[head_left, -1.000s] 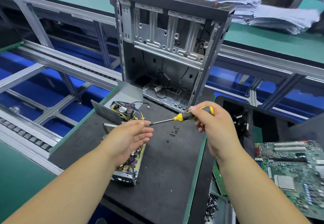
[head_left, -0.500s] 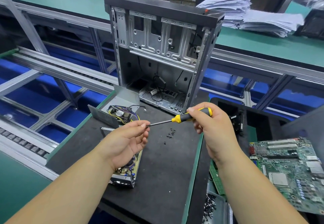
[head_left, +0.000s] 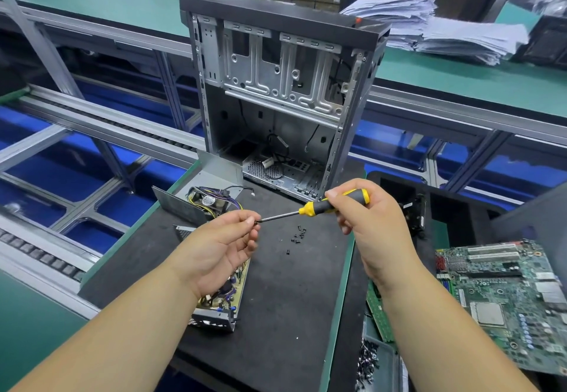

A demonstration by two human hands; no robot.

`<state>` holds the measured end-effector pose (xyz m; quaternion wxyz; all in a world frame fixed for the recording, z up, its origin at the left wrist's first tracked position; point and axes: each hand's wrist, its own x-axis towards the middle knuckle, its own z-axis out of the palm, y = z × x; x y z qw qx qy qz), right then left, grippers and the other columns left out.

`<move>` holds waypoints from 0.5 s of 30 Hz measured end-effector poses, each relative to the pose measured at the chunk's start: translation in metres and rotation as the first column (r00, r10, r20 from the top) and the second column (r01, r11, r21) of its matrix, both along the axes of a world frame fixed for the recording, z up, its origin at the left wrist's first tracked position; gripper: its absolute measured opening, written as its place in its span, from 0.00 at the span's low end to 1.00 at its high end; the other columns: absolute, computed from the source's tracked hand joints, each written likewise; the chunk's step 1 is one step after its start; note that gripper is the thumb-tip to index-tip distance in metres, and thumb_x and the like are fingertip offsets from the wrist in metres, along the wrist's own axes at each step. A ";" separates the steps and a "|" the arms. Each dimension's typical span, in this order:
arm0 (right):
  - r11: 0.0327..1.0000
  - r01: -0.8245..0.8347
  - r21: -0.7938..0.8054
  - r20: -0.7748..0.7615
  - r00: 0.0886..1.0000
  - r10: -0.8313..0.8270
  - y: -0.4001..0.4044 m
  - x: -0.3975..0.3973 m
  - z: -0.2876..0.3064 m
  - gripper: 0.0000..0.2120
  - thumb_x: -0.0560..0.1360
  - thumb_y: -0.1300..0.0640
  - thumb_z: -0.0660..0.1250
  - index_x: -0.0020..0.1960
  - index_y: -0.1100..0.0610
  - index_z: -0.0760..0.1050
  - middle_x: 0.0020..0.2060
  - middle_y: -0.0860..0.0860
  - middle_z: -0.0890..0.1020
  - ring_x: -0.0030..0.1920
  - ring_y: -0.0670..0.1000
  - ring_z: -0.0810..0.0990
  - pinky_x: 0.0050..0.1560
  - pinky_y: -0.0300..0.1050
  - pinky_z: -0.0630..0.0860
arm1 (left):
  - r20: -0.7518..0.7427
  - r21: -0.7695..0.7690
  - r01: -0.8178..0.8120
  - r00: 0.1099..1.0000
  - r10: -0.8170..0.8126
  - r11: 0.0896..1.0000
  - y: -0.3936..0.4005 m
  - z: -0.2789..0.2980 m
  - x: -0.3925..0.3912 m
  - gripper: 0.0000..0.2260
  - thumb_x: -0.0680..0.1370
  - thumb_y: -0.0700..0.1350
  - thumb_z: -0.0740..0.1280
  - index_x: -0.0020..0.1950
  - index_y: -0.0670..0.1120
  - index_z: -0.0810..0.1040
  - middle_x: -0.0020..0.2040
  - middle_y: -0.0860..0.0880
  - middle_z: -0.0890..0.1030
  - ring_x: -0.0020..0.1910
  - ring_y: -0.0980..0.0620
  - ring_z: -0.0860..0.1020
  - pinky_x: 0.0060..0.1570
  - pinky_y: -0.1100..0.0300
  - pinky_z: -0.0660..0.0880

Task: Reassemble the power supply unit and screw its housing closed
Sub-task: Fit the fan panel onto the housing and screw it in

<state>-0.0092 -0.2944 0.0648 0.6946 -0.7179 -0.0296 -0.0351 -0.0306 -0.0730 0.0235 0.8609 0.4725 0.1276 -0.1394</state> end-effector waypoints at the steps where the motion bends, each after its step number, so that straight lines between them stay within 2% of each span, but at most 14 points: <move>1: 1.000 -0.011 -0.024 0.008 1.000 0.012 -0.001 0.000 0.000 0.02 0.70 0.54 0.72 0.40 0.51 0.80 0.28 0.46 0.78 0.30 0.47 0.73 0.31 0.37 0.72 | 0.003 0.032 -0.015 1.000 0.015 0.999 0.000 0.000 0.000 0.05 0.75 0.37 0.66 0.50 0.40 0.79 0.37 0.48 0.79 0.35 0.56 0.77 0.36 0.66 0.78; 7: 0.972 -0.177 -0.156 -0.049 0.984 0.171 0.001 0.004 -0.001 0.06 0.68 0.53 0.74 0.45 0.51 0.83 0.33 0.53 0.83 0.34 0.53 0.83 0.44 0.54 0.82 | 0.052 0.324 -0.143 0.990 0.133 0.935 0.004 0.001 0.006 0.06 0.81 0.35 0.62 0.49 0.40 0.79 0.37 0.49 0.78 0.36 0.56 0.75 0.37 0.66 0.75; 11: 0.931 -0.286 -0.226 -0.157 0.954 0.255 0.011 0.008 -0.004 0.03 0.70 0.56 0.75 0.44 0.51 0.83 0.34 0.54 0.85 0.34 0.53 0.84 0.40 0.46 0.78 | 0.102 0.422 -0.214 0.977 0.188 0.881 0.016 0.004 0.008 0.08 0.81 0.35 0.62 0.47 0.41 0.80 0.37 0.49 0.77 0.36 0.57 0.75 0.39 0.65 0.74; 15: 0.884 -0.395 -0.251 -0.229 0.911 0.343 0.028 0.012 -0.006 0.05 0.76 0.60 0.70 0.47 0.53 0.84 0.34 0.55 0.85 0.34 0.52 0.83 0.41 0.46 0.77 | 0.154 0.521 -0.242 0.970 0.189 0.818 0.033 0.006 0.009 0.10 0.82 0.37 0.61 0.48 0.44 0.82 0.40 0.48 0.79 0.41 0.53 0.76 0.48 0.57 0.74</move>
